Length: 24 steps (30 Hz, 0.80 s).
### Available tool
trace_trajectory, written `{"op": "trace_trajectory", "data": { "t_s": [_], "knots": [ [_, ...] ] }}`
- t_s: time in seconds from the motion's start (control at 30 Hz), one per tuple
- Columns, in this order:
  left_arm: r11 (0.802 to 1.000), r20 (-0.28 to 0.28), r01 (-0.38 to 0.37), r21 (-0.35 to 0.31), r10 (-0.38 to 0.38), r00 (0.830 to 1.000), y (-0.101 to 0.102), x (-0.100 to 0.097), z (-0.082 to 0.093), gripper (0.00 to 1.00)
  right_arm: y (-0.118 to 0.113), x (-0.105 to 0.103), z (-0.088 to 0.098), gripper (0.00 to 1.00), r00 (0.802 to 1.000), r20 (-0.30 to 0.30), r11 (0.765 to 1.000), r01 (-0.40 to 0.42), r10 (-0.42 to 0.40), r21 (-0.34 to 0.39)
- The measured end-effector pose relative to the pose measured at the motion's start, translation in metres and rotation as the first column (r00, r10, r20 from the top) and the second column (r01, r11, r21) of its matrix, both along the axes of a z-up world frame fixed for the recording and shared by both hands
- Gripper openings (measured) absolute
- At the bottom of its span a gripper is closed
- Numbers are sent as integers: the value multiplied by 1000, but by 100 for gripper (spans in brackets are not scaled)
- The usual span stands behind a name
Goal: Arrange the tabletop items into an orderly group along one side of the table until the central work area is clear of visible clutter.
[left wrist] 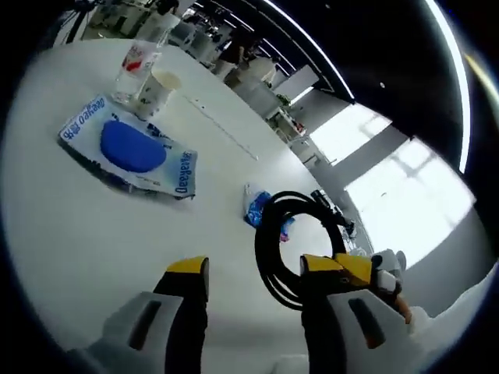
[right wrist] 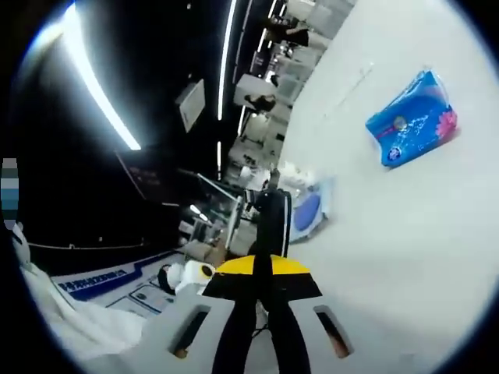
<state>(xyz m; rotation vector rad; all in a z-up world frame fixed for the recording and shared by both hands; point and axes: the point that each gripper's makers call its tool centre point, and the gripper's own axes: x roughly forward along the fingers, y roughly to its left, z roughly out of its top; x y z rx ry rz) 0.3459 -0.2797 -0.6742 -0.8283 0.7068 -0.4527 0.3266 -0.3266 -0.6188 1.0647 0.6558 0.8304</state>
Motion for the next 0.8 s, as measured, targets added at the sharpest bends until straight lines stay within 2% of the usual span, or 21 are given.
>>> {"op": "trace_trajectory", "data": {
  "t_s": [0.03, 0.07, 0.13, 0.17, 0.23, 0.33, 0.5, 0.6, 0.73, 0.8],
  "knots": [
    [999, -8, 2, -41, -2, 1000, -4, 0, 3, 45, -2, 0, 0, 0, 1000, -1, 1000, 0, 0, 6],
    [995, -15, 23, -98, -24, 1000, -11, -2, 8, 39, -5, 0, 0, 0, 1000, 3, 1000, 0, 0, 12],
    [986, -18, 35, -164, -38, 999, -21, -2, 14, 25, -10, 1, 0, 0, 1000, 7, 1000, -1, 1, 27],
    [986, -14, 45, -159, -48, 999, -22, -3, 14, 19, -11, 1, -1, 0, 1000, 5, 1000, 1, -1, 27],
    [995, 4, 53, -87, -53, 999, -23, -1, 10, 15, -16, 2, -5, 0, 1000, -6, 1000, 12, -12, 18],
    [995, -18, 63, -83, -65, 998, -29, -4, 6, 14, -23, 2, -13, 0, 999, -25, 1000, 23, -23, 1],
    [995, -11, 99, 23, -99, 995, -35, -7, -4, 11, -29, 0, -26, 1, 998, -48, 998, 35, -38, -58],
    [992, -7, 109, 68, -108, 994, -38, -6, -8, 10, -39, 2, -42, 1, 996, -62, 989, 52, -61, -141],
    [983, -31, 137, 126, -134, 990, -47, -7, -20, 9, -47, 2, -56, 1, 996, -64, 972, 47, -63, -232],
    [977, -35, 148, 153, -145, 989, -51, -6, -25, 8, -55, 4, -65, 1, 995, -63, 956, 51, -72, -289]
  ]
}}
